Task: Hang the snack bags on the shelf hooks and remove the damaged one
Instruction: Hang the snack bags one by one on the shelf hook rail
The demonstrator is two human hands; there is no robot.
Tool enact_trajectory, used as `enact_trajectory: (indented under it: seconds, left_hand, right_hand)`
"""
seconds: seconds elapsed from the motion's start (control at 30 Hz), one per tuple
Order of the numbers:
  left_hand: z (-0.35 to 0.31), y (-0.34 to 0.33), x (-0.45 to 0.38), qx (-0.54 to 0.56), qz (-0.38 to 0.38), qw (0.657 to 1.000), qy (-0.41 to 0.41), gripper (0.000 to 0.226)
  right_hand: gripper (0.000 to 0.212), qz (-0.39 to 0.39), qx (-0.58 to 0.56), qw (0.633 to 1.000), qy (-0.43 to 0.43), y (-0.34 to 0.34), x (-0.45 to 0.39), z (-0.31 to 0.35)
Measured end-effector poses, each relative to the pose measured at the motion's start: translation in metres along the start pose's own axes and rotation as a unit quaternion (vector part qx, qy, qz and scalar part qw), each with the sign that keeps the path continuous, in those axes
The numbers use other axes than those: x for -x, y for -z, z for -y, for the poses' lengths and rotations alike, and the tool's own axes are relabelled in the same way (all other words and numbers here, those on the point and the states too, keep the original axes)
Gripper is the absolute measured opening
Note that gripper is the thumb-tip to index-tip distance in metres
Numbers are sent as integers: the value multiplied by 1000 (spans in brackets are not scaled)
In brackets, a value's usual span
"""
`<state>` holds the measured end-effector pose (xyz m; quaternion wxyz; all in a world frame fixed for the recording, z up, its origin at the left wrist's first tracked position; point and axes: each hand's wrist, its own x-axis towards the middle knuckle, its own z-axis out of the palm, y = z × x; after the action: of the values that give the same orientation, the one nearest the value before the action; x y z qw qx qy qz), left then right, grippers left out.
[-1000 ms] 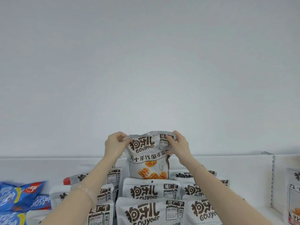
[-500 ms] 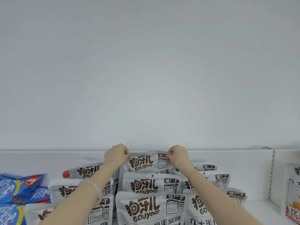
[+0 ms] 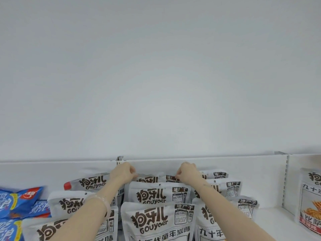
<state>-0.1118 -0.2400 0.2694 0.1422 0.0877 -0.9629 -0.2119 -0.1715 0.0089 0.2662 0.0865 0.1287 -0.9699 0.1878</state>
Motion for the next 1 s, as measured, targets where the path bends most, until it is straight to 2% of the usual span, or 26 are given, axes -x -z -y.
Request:
enact_trajectory:
  seconds: [0.07,0.1,0.2,0.27,0.33,0.4,0.5,0.6,0.67,0.73,0.83,0.93,1.0]
  left_hand:
    - [-3,17,10,74,1,997,-4,49]
    - [-5,29,18,112,-9,994,-8,50]
    - [-7,71,49,207,-51,977,-24,42]
    - [0,92,76,229,-89,969,-37,38]
    - [14,106,106,237,-130,962,-44,34]
    - [34,113,135,250,-159,954,-44,29]
    - [73,114,164,254,-199,946,-25,22]
    - [111,109,185,225,-223,948,-23,22]
    - [134,105,198,230,-236,944,-27,24]
    - [156,98,210,242,-253,937,-23,29]
    - [185,81,226,307,-247,919,10,49]
    - [202,64,239,398,-204,893,45,53]
    - [210,54,246,430,-140,891,36,48]
  right_hand:
    - [26,15,-13,999,27,13,8,8]
    - [30,8,-28,999,43,23,13,15]
    - [37,-61,-82,989,106,52,34,47]
    - [35,-87,-127,976,155,58,55,74]
    - [33,-66,-178,959,208,54,86,104]
    - [34,-7,-184,946,267,39,117,133]
    - [49,72,-64,945,312,0,143,174]
    - [52,62,124,942,304,-35,150,204]
    - [43,56,161,943,284,-47,150,215]
    - [31,51,121,956,262,-54,150,220]
    - [33,11,55,970,237,-57,155,227]
    - [31,-46,-37,973,224,-49,167,238]
    - [33,-72,-89,970,216,-35,175,245]
